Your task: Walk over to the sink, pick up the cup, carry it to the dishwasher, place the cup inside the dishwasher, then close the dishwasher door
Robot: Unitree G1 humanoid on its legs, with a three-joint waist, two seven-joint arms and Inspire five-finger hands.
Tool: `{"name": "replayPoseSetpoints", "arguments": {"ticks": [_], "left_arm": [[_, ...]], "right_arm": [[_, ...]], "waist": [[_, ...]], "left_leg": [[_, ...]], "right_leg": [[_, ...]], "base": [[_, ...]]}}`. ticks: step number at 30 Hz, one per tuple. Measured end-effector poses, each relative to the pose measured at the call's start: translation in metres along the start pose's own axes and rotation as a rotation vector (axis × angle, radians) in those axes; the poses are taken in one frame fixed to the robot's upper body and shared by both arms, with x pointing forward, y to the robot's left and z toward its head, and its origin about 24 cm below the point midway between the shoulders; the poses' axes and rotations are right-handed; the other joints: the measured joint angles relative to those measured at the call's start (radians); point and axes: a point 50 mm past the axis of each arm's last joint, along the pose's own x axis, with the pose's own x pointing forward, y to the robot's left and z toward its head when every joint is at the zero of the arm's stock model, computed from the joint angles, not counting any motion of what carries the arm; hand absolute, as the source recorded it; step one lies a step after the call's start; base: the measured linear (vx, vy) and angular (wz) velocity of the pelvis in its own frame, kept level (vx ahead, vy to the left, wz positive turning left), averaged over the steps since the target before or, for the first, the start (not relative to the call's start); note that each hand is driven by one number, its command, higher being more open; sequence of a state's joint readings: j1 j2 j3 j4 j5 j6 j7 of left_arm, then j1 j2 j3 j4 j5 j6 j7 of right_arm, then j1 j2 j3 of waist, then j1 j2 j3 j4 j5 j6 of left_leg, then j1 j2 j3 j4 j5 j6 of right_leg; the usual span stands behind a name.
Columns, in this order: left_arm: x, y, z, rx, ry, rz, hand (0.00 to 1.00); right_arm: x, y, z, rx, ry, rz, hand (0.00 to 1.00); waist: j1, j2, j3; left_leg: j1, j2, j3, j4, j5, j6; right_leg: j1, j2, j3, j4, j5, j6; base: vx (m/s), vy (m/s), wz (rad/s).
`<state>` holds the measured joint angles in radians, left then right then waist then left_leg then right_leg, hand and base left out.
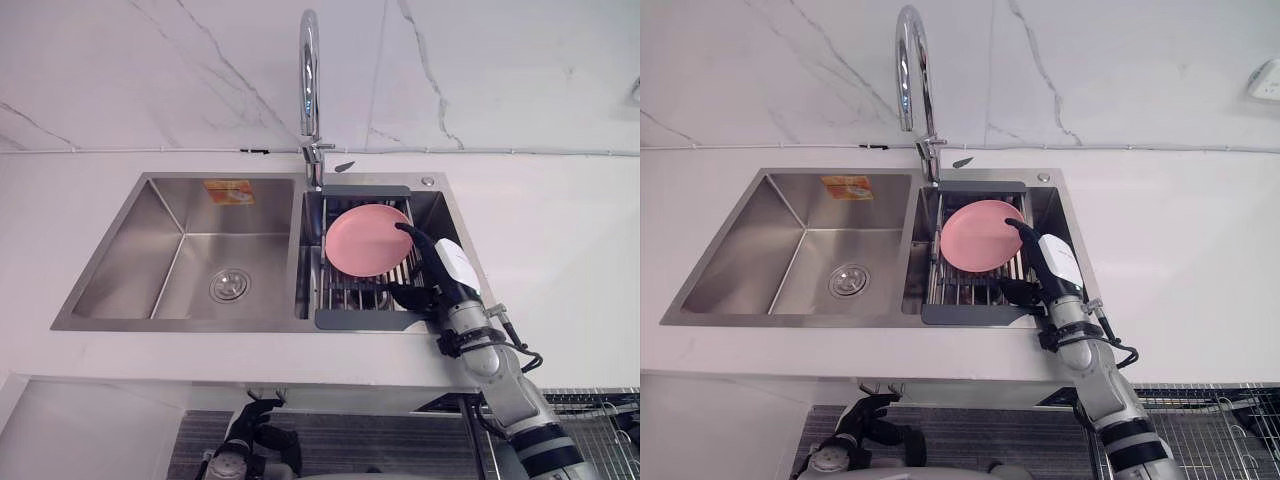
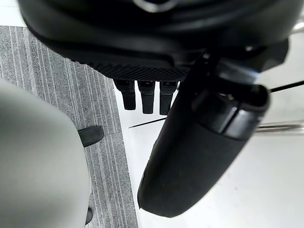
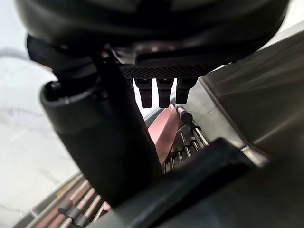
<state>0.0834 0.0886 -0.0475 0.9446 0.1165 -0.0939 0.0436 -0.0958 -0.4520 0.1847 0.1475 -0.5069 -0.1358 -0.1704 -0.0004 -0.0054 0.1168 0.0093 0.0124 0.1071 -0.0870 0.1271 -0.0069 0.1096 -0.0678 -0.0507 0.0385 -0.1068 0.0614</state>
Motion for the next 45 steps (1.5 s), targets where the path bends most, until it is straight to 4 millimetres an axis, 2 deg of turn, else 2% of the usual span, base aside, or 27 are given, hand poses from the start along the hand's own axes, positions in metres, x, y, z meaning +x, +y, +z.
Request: {"name": "replayPoseSetpoints", "arguments": {"ticks": [8,13,23,29,30,37,39,40,41,42,43,45], "left_arm": [[0.000,0.001,0.001,-0.006,-0.013,0.002,0.90],[-0.001,0.009,0.000,-0.064,-0.018,0.070,0.90],[-0.001,0.017,0.004,-0.115,-0.046,0.131,0.90],[-0.001,0.017,0.007,-0.140,-0.064,0.137,0.90],[-0.001,0.018,0.010,-0.145,-0.075,0.140,0.90],[0.002,0.018,0.019,-0.176,-0.109,0.141,0.90],[0.002,0.017,0.022,-0.182,-0.114,0.139,0.90],[0.003,0.021,0.025,-0.181,-0.124,0.144,0.90],[0.005,0.022,0.032,-0.193,-0.145,0.148,0.90],[0.005,0.020,0.032,-0.198,-0.143,0.147,0.90],[0.005,0.021,0.032,-0.197,-0.140,0.160,0.90],[0.005,0.025,0.032,-0.192,-0.142,0.166,0.90]], "right_arm": [[0.009,-0.001,-0.004,-0.164,-0.014,0.028,0.90],[0.014,-0.003,-0.004,-0.235,-0.014,0.022,0.90],[0.032,-0.014,0.003,-0.291,-0.033,-0.020,0.90],[0.045,-0.022,0.009,-0.300,-0.040,-0.050,0.90],[0.049,-0.025,0.012,-0.303,-0.046,-0.059,0.30],[0.063,-0.045,0.017,-0.287,-0.044,-0.191,0.30],[0.065,-0.050,0.019,-0.291,-0.056,-0.224,0.30],[0.065,-0.052,0.023,-0.281,-0.072,-0.252,0.30],[0.069,-0.059,0.030,-0.270,-0.099,-0.280,0.30],[0.070,-0.059,0.032,-0.266,-0.104,-0.280,0.30],[0.071,-0.059,0.037,-0.249,-0.118,-0.286,0.30],[0.070,-0.061,0.034,-0.242,-0.101,-0.283,0.30]], "waist": [[0.004,-0.004,0.003],[0.009,-0.019,0.020],[0.009,-0.035,0.063],[0.012,-0.031,0.085],[0.012,-0.030,0.100],[0.028,-0.018,0.135],[0.032,-0.021,0.138],[0.030,-0.045,0.154],[0.040,-0.035,0.169],[0.044,-0.027,0.171],[0.049,-0.020,0.177],[0.049,-0.044,0.172]], "left_leg": [[-0.002,-0.002,-0.010,-0.001,0.004,0.001],[-0.009,-0.007,-0.015,-0.005,0.006,-0.004],[-0.054,-0.014,-0.032,-0.006,0.012,-0.001],[-0.091,-0.014,-0.060,-0.006,0.016,-0.005],[-0.095,-0.014,-0.071,-0.006,0.016,-0.005],[-0.154,0.007,-0.078,-0.006,0.015,-0.006],[-0.165,0.005,-0.081,-0.006,0.004,-0.021],[-0.171,-0.013,-0.077,0.013,-0.007,-0.012],[-0.200,-0.021,-0.081,0.199,-0.032,0.049],[-0.200,-0.014,-0.084,0.214,-0.067,0.038],[-0.193,-0.012,-0.083,0.197,-0.116,0.014],[-0.178,-0.025,-0.084,0.134,-0.102,0.008]], "right_leg": [[0.002,-0.001,-0.012,-0.001,0.000,0.000],[-0.001,-0.005,-0.015,-0.004,-0.012,-0.002],[-0.054,-0.011,-0.015,0.005,-0.013,0.005],[-0.096,-0.011,-0.026,0.017,0.000,0.006],[-0.098,-0.009,-0.030,0.018,0.001,0.006],[-0.155,0.013,-0.030,0.015,0.001,0.006],[-0.164,0.011,-0.024,0.011,0.001,0.006],[-0.176,-0.014,-0.015,-0.003,0.003,0.003],[-0.179,-0.026,-0.009,-0.002,0.014,0.001],[-0.179,-0.015,-0.010,-0.004,0.017,0.004],[-0.179,-0.008,0.010,-0.011,0.032,0.006],[-0.188,-0.021,0.011,-0.023,0.033,0.005]], "base": [[-0.01,-0.009,0.04],[-0.04,-0.006,0.01],[-0.04,0.018,-0.04],[-0.04,0.010,-0.08],[-0.07,-0.003,-0.03],[-0.07,-0.015,-0.02],[-0.05,0.008,0.04],[0.02,0.051,-0.14],[0.07,0.067,-0.24],[0.10,0.060,-0.42],[0.06,0.053,-0.17],[0.04,0.035,0.05]]}}
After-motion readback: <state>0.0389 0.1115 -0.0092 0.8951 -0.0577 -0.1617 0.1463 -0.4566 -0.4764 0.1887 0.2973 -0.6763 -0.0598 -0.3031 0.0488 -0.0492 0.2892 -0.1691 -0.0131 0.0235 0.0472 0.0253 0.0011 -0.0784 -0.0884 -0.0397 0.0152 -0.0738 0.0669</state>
